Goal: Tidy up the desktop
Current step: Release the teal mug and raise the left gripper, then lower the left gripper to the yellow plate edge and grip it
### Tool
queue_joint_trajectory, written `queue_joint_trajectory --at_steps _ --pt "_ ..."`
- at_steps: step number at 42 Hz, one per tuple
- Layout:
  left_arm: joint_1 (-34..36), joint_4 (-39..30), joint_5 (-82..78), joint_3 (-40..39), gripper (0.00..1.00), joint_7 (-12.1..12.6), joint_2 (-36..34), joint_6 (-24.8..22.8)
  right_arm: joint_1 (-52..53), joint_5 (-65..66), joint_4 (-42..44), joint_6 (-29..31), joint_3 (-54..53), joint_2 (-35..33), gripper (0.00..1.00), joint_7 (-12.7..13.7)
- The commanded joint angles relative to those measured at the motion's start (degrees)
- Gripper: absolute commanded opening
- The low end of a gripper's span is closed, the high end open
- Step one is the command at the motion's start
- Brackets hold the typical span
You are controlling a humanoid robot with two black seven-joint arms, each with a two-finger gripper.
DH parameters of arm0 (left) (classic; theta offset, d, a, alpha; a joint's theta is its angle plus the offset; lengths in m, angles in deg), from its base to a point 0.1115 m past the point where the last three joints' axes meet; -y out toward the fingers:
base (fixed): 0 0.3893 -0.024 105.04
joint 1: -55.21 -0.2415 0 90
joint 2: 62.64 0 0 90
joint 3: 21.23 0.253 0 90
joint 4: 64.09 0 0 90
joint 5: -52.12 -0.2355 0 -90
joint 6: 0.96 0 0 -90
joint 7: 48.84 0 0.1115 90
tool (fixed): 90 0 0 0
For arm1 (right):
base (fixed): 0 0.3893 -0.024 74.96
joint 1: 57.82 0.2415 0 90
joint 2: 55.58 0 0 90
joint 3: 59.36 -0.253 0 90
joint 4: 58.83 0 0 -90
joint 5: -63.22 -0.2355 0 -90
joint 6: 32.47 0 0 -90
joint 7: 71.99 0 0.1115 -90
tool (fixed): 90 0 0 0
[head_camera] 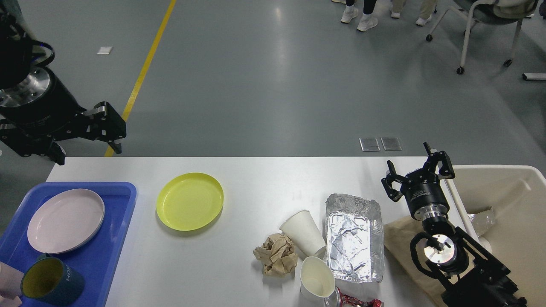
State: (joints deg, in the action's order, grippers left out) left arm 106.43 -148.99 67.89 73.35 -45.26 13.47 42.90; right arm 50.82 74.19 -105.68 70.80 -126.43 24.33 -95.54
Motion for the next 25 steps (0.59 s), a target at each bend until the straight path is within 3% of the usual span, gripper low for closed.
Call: queue_joint_trajectory --at_steps 1,14,21,25 --pt "4.94 -4.30 5.31 -0.09 0.96 0.91 5.27 0.52 -0.01 0.01 0.00 0.00 0.00 0.07 1.00 0.00" --pt "6.35 -6.77 10.68 -0.09 0.96 0.56 5.98 0.61 -0.01 0.01 0.00 0.00 0.00 -0.01 1.00 0.00" --pt "3.81 -6.24 10.24 -0.26 0.96 0.20 4.93 0.52 0.08 0.01 0.00 0.00 0.00 -0.01 1.00 0.00" --pt "-1.37 -5.89 10.33 -0.35 0.96 -0.06 4.93 3.06 -0.01 0.01 0.00 0.00 0.00 -0.01 1.00 0.00"
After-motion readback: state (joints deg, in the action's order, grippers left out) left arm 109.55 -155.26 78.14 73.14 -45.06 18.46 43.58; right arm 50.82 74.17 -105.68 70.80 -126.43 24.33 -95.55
